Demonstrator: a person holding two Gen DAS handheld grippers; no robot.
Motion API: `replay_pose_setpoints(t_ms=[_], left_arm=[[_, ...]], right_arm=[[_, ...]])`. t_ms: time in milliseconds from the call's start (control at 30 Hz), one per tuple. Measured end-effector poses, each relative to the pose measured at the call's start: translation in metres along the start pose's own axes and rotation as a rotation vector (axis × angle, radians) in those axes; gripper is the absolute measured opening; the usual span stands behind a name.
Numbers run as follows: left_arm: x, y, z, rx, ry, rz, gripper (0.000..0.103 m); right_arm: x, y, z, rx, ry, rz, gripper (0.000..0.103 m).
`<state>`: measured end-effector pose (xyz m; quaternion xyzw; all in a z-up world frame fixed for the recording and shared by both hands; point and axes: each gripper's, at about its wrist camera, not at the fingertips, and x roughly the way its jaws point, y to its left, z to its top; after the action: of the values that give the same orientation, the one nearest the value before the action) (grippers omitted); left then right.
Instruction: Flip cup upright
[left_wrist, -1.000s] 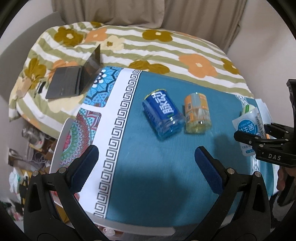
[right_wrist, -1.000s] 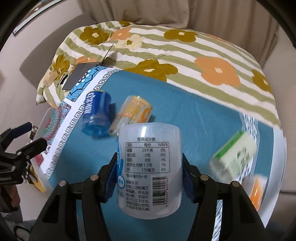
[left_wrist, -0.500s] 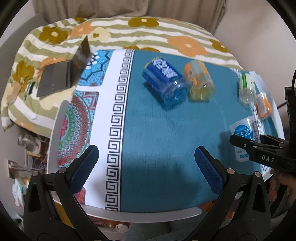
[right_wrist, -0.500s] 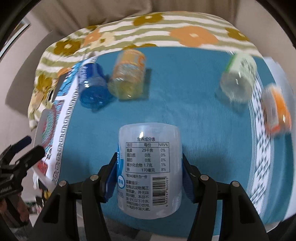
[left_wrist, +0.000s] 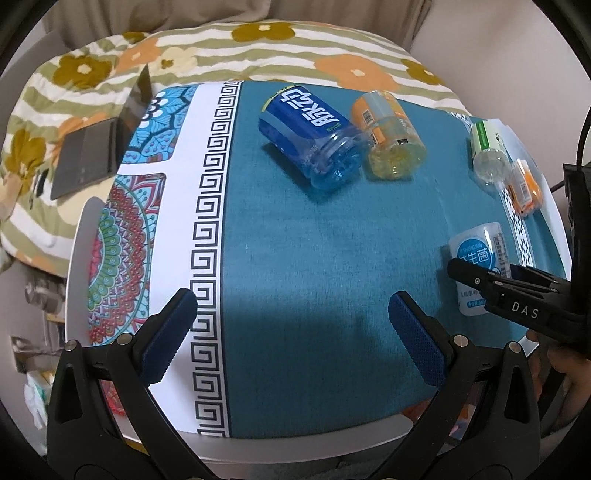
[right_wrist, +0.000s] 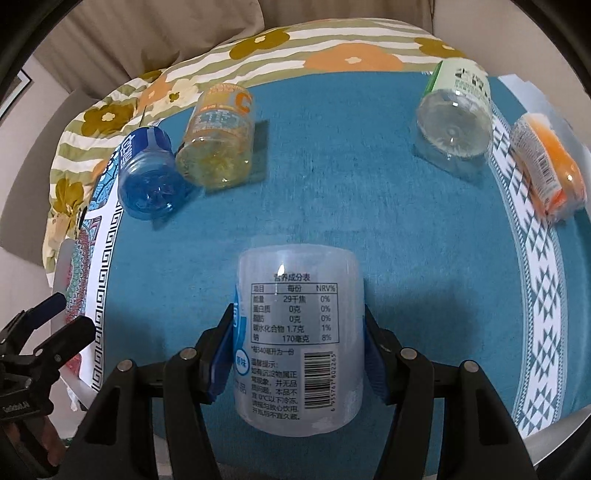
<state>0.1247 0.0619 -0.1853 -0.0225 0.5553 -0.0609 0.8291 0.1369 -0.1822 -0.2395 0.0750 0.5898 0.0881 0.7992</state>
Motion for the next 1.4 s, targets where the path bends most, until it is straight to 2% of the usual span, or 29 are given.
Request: replay_pose_setpoints(t_ms=[133,200,233,267,433,533,767,900,1067,1167,1400], left_arm=[[0.000,0.000,0.000,-0.001,-0.001,0.000,0.103],[0.000,0.000,0.000,0.002,-0.001,-0.001,0.103],[-0.001,-0.001,0.000,0.005,-0.002,0.000,0.103],[-0.001,-0.001,-0.001,0.008,-0.003,0.000,0.103],[-0.007,-0.005,-0.003,0.015,-0.009,-0.006,0.103],[-0.014,-0.008,-0.003,0.016,-0.015,-0.015,0.103],[-0.038,-0.029,0.009,0.020,-0.035,-0.030,0.103],[-0.044,-0.047,0.020,0.016,-0.025,-0.022,0.103],[-0.043,-0.080,0.033,-0.011,0.019,-0.041,0.103],[-0.032,-0.104,0.039,-0.043,0.073,-0.068,0.103],[0.002,-0.144,0.047,-0.100,0.185,-0.056,0.103]], right_arm=[[0.001,-0.004,-0.001,0.022,0.005,0.006,0.058],[0.000,-0.006,0.000,0.034,0.005,0.005,0.068],[0.000,-0.006,0.000,0.036,0.004,0.005,0.081],[-0.001,-0.006,0.001,0.036,0.001,0.008,0.088],[-0.012,-0.004,0.002,0.030,-0.030,0.019,0.089],[-0.023,-0.005,0.003,0.034,-0.049,0.021,0.101],[-0.064,-0.017,0.002,0.032,-0.092,0.018,0.101],[-0.081,-0.034,0.004,0.007,-0.069,0.012,0.101],[-0.093,-0.054,0.009,-0.075,-0.040,-0.022,0.101],[-0.098,-0.063,0.012,-0.136,-0.038,-0.056,0.101],[-0.087,-0.090,0.021,-0.308,0.008,-0.108,0.101]])
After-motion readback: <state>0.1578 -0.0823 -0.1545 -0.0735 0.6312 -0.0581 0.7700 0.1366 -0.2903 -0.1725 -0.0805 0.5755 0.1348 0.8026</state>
